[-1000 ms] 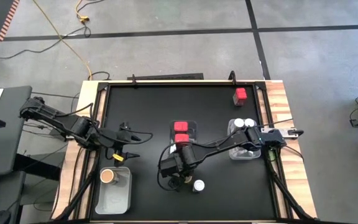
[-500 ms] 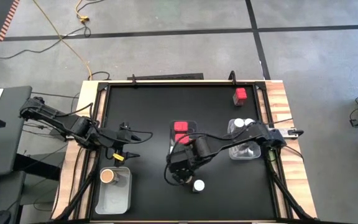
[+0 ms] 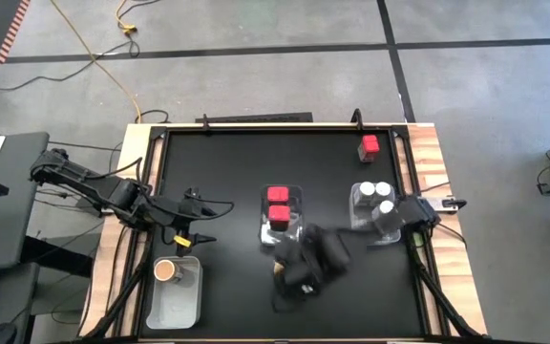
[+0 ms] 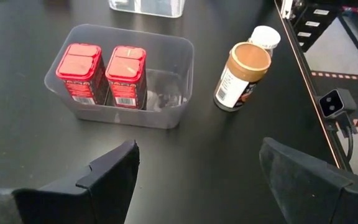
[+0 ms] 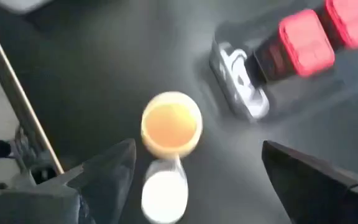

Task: Sort spices by type
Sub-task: Put the brown seasoning bottle into the gray bin

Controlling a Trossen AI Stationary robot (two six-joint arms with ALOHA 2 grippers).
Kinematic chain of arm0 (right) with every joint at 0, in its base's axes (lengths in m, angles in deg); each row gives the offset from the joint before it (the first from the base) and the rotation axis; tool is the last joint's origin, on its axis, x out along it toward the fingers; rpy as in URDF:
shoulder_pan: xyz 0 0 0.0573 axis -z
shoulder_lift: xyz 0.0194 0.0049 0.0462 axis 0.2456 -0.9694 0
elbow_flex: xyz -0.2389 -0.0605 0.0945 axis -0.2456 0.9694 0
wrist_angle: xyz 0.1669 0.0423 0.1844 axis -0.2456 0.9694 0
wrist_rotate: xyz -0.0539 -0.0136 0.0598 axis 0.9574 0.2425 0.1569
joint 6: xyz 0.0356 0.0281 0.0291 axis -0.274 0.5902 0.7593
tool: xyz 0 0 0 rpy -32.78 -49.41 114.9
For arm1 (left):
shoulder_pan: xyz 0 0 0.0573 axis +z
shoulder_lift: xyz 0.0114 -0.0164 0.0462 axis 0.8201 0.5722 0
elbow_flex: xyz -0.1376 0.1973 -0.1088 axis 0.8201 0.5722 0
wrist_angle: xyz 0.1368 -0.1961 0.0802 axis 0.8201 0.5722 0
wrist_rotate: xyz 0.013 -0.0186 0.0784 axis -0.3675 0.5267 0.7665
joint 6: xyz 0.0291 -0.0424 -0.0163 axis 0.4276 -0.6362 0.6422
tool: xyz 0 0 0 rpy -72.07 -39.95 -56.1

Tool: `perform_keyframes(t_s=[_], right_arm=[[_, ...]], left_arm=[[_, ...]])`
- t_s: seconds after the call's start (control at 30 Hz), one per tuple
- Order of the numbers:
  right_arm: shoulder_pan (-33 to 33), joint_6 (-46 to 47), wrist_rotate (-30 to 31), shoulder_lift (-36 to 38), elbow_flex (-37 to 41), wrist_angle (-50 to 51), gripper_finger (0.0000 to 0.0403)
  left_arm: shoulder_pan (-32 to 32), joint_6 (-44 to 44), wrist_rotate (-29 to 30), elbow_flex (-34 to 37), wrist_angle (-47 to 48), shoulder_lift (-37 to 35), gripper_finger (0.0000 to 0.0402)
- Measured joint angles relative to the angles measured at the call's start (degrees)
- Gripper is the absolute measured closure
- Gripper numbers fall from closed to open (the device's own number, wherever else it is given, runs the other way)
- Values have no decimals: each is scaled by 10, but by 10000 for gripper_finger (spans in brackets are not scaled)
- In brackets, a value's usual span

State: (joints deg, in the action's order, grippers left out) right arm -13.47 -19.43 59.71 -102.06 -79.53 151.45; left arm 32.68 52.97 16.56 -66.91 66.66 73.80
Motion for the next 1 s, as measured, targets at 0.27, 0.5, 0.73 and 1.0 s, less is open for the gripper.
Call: perform_keyframes(t_s=[0.27,0.5,0.73,1.0], right_arm=[[-124,147,203,10,16,42,26],[-202,289,291,85,179,42,26],[-287,384,367,211,407,-53,26],[-371,350,402,355,662,-297,26]], left_arm=[[3,6,2,0,-35,7,81],[5,29,-4,-18,-69,80,81],[5,55,-3,-92,-101,208,81],[9,131,-7,-246,-104,365,81]])
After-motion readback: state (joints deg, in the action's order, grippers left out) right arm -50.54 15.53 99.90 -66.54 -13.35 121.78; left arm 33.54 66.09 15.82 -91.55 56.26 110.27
